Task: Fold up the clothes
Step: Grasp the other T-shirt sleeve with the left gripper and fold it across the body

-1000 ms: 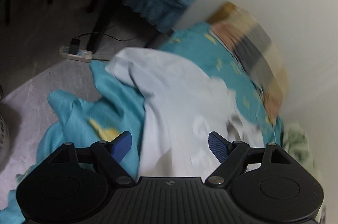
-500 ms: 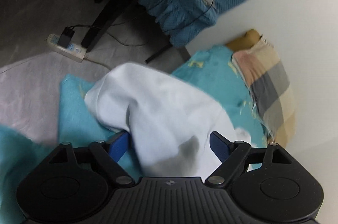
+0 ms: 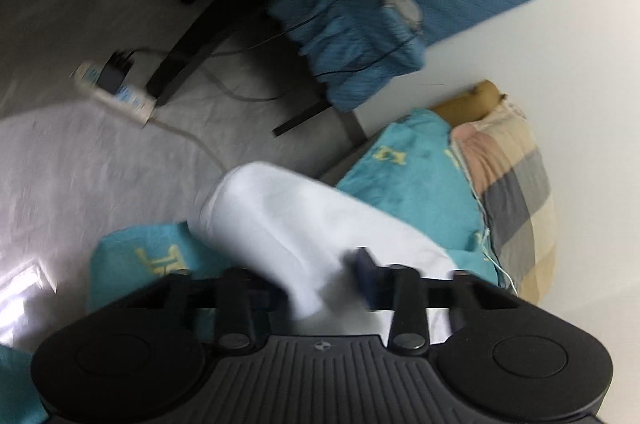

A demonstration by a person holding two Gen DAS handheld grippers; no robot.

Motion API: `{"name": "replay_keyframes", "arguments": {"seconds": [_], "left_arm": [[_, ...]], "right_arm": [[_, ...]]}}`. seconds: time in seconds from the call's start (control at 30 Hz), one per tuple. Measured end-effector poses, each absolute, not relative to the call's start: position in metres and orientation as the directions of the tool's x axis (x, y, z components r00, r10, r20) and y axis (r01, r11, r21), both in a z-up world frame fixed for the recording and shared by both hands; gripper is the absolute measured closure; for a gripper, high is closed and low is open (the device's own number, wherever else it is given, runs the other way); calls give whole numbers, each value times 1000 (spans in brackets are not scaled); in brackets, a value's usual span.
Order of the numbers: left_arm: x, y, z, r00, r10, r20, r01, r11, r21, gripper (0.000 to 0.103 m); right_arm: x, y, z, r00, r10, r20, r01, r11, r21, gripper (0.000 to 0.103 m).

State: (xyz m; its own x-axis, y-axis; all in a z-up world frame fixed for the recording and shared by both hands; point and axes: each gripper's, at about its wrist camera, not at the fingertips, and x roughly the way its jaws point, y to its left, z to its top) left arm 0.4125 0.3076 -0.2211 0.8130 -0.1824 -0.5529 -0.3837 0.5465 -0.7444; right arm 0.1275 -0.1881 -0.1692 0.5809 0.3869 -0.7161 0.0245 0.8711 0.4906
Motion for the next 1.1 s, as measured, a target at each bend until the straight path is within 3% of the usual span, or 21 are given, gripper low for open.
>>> {"name": "replay_keyframes", "arguments": {"seconds": [0.17, 0.37, 0.57, 0.73, 0.83, 1.0, 1.1], "left_arm": [[410, 289, -168, 829, -98, -551, -331, 707, -624, 98], [417, 217, -74, 864, -40, -503, -169, 916, -364, 99], [425, 94, -19, 866, -153, -477, 84, 983, -164, 99], [419, -21, -46, 793, -276, -542, 289, 955, -63, 97], [415, -64, -84, 742, -285, -607, 345, 938, -19, 87], [392, -87, -120, 694, -278, -665, 378, 926, 8, 49], [367, -78, -112, 684, -276, -676, 373, 928, -1, 40]], "right_arm": [[126, -192, -169, 587, 396, -706, 59, 849, 525, 22], [115, -205, -163, 606, 423, -674, 102, 799, 593, 23], [109, -212, -152, 637, 402, -658, 98, 804, 586, 23], [106, -220, -151, 646, 392, -655, 111, 801, 589, 23], [106, -224, -150, 657, 385, -648, 113, 799, 590, 23], [106, -225, -146, 682, 379, -625, 89, 806, 585, 23], [107, -226, -144, 697, 375, -611, 74, 810, 582, 23]]}}
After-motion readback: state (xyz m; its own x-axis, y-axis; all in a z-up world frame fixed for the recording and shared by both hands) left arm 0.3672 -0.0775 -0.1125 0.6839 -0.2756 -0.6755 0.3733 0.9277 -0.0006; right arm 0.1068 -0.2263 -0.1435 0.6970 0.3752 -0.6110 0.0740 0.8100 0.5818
